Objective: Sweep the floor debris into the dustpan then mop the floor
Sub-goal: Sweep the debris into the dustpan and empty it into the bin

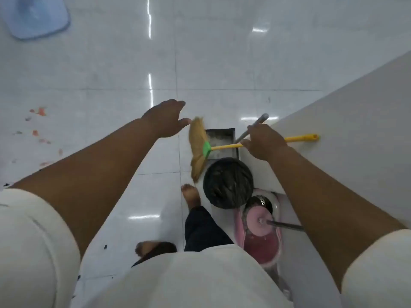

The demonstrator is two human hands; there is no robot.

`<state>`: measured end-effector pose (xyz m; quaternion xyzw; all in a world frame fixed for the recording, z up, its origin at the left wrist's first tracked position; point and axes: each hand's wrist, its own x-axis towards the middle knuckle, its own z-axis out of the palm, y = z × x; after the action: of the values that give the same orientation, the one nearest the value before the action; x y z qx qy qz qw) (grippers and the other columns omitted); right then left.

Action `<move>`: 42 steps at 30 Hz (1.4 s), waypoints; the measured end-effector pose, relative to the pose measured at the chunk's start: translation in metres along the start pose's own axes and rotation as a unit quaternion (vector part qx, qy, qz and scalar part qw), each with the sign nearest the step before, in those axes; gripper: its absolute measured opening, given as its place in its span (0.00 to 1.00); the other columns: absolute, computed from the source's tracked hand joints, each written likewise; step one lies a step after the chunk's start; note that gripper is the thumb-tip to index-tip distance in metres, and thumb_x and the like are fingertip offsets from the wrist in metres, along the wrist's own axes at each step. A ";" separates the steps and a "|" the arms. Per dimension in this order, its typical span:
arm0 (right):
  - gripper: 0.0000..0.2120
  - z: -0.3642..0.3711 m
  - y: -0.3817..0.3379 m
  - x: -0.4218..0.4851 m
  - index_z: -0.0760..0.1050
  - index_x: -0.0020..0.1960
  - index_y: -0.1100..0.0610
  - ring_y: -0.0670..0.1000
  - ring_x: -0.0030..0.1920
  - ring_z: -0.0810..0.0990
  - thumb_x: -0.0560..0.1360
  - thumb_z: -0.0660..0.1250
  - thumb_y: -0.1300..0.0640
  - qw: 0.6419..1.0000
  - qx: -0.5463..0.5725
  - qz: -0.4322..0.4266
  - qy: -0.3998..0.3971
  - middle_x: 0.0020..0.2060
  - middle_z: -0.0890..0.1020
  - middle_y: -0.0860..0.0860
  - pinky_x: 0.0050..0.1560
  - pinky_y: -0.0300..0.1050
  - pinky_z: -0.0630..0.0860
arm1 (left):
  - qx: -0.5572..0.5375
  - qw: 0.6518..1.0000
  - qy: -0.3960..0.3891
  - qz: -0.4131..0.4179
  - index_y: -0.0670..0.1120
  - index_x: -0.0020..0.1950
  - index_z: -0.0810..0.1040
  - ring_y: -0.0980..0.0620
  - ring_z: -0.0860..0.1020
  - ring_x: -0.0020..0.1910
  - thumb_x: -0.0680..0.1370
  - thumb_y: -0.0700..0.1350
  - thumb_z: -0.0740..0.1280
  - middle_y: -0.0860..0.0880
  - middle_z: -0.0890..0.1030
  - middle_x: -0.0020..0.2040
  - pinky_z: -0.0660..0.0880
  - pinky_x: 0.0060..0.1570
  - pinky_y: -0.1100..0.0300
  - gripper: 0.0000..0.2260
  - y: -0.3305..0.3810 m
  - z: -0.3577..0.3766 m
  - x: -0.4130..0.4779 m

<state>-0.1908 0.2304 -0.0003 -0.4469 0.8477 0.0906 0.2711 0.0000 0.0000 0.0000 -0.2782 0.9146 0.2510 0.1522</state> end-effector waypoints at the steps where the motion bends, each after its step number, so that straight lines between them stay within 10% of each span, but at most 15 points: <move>1: 0.16 0.001 0.008 -0.003 0.75 0.56 0.59 0.57 0.50 0.78 0.78 0.63 0.46 1.000 -0.027 0.006 0.010 0.50 0.79 0.57 0.47 0.51 0.77 | 0.001 1.000 -0.005 0.014 0.43 0.77 0.63 0.42 0.68 0.71 0.81 0.57 0.62 0.42 0.70 0.72 0.67 0.67 0.49 0.29 0.008 0.003 0.011; 11: 0.14 0.049 0.085 0.012 0.74 0.59 0.60 0.58 0.55 0.75 0.78 0.56 0.58 0.952 -0.306 0.014 0.004 0.53 0.79 0.57 0.61 0.55 0.69 | -0.015 0.984 -0.084 0.159 0.46 0.77 0.63 0.44 0.69 0.70 0.80 0.54 0.66 0.43 0.71 0.72 0.67 0.67 0.52 0.29 0.134 0.071 0.145; 24: 0.09 0.073 0.084 0.041 0.76 0.47 0.58 0.57 0.45 0.78 0.78 0.58 0.58 0.969 -0.246 0.033 -0.019 0.43 0.79 0.55 0.44 0.49 0.68 | -0.144 0.963 -0.118 0.195 0.47 0.64 0.78 0.50 0.75 0.61 0.78 0.44 0.69 0.48 0.80 0.61 0.71 0.63 0.59 0.14 0.172 0.136 0.208; 42: 0.06 -0.017 -0.012 0.046 0.77 0.47 0.54 0.50 0.29 0.74 0.73 0.62 0.59 0.944 -0.297 -0.117 -0.087 0.33 0.73 0.50 0.31 0.41 0.69 | -0.382 0.901 0.195 -0.066 0.43 0.52 0.81 0.56 0.76 0.46 0.73 0.40 0.73 0.52 0.80 0.47 0.77 0.51 0.60 0.09 0.004 0.042 0.121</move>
<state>-0.2083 0.1834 -0.0097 -0.5933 0.6974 0.3445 0.2072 -0.0929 -0.0264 -0.0837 -0.4181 0.7394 0.5112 -0.1308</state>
